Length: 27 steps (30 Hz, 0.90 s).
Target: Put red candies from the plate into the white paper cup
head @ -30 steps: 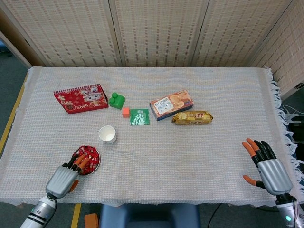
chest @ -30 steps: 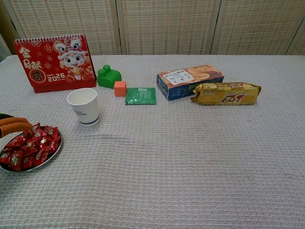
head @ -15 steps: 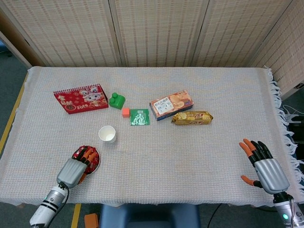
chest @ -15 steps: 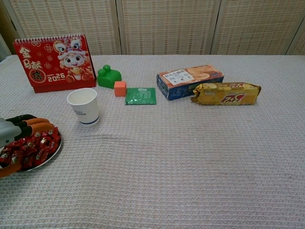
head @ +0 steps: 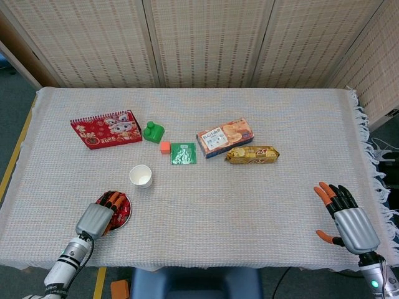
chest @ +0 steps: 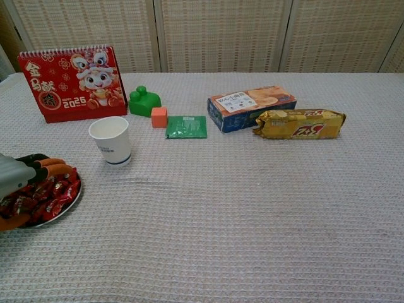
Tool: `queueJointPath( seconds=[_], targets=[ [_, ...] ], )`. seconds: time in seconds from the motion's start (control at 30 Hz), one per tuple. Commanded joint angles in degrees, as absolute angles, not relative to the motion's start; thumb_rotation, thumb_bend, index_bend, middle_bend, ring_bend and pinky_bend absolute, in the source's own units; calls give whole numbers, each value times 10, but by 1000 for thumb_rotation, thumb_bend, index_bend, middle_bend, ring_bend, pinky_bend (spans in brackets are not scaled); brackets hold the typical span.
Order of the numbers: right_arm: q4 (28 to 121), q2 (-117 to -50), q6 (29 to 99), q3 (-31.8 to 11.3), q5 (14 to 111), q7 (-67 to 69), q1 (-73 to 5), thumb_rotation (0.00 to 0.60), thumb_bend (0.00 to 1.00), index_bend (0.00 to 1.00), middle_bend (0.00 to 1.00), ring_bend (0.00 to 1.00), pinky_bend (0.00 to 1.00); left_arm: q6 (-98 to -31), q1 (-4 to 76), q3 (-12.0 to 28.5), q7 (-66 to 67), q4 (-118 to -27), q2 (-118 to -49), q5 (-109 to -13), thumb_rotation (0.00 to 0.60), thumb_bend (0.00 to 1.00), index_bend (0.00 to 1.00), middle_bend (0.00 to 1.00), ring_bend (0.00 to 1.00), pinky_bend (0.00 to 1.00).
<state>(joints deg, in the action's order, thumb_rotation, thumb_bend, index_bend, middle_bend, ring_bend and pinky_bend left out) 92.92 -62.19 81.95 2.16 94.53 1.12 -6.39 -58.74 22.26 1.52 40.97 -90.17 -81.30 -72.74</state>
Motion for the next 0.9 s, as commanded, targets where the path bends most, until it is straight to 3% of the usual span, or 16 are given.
queueJointPath(
  seconds=[0.03, 0.27, 0.9],
  targets=[
    [929, -622, 819, 21, 944, 10, -64, 600, 56, 0, 0, 0, 0, -587, 226, 12, 412, -901, -814, -724, 600, 383, 0, 17, 77, 619],
    [932, -621, 817, 22, 943, 7, -64, 600, 56, 0, 0, 0, 0, -591, 231, 3, 404, -892, -818, -725, 600, 381, 61, 109, 206, 709],
    [938, -617, 810, 24, 940, 5, -65, 600, 56, 0, 0, 0, 0, -618, 238, -10, 382, -860, -839, -750, 600, 391, 347, 251, 337, 850]
  ],
)
